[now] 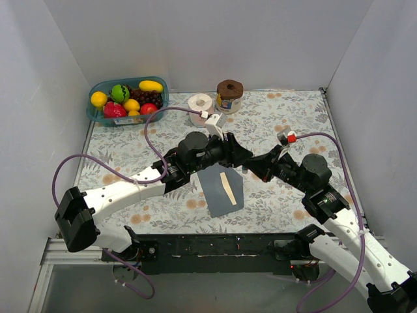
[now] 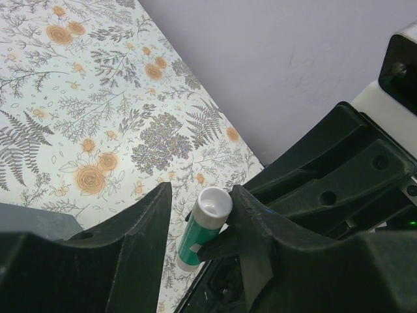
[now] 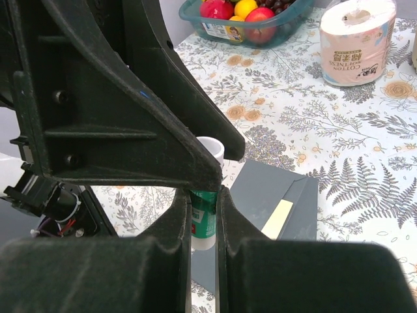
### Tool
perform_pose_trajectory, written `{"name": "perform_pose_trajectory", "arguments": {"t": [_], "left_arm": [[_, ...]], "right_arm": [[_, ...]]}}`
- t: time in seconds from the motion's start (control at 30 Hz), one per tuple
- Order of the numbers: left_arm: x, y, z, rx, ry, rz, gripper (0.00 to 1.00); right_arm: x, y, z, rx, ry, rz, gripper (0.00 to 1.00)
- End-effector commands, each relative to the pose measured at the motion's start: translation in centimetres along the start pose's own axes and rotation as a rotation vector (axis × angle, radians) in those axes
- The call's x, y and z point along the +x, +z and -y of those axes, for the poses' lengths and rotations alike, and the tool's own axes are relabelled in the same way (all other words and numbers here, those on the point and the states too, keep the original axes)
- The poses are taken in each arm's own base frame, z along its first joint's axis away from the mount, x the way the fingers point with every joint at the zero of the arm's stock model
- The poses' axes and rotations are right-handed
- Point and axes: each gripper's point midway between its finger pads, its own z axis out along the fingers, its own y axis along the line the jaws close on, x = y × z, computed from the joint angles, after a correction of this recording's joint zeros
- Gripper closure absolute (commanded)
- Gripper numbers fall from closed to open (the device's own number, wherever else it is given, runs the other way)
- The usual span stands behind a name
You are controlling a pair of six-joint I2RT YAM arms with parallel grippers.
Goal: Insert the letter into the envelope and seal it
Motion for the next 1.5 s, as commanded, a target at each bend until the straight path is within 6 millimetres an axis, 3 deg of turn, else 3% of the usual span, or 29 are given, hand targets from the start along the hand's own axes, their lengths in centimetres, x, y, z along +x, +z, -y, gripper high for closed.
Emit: {"name": "perform_pose_trajectory", "arguments": {"t": [0.0,0.17,0.6,0.7,0.83,0.9,0.97,1.07,1.27,1.47], "left_arm": [[-1.1,0.1,0.6,-0.002,0.032,0.024,0.60],[-0.8,0.1,0.6,-0.003,0.046,0.011,0.71],[0.3,0.6,-0.5,-0.069,0.169,-0.077,0.71],[0.2,0.6,-1.2,-0.106,0.179,-0.073,0.79],[0.6,0.6,-1.4,-0.112,0.175,-0.081,1.00],[0.7,0.5,-1.4,-0.111,0.162,-0.081,1.00],[0.5,0.5,-1.2,-0.110,0.149,-0.075,1.00],[0.2,0.5,-1.1,-0.107,0.129,-0.055,1.00],[-0.5,0.5,-0.4,-0.088,0.117,-0.027,1.00],[-0.6,0.5,-0.3,-0.086,0.114,-0.022,1.00]], "right_arm": [[-1.8,0.0,-0.9,-0.027,-0.011,0.053,0.99],[-1.8,0.1,-0.8,-0.025,-0.012,0.052,0.99],[-1.6,0.1,-0.6,-0.013,-0.010,0.044,0.99],[-1.6,0.1,-0.5,-0.009,-0.008,0.045,0.99],[-1.6,0.1,-0.4,-0.003,-0.007,0.045,0.99],[-1.6,0.1,-0.3,-0.001,-0.010,0.049,0.99],[-1.6,0.1,-0.3,0.001,-0.004,0.050,0.95],[-1.5,0.2,-0.4,-0.009,-0.001,0.050,0.82],[-1.2,0.4,-0.6,-0.026,0.012,0.038,0.68],[-1.1,0.5,-0.7,-0.032,0.014,0.032,0.63]]}}
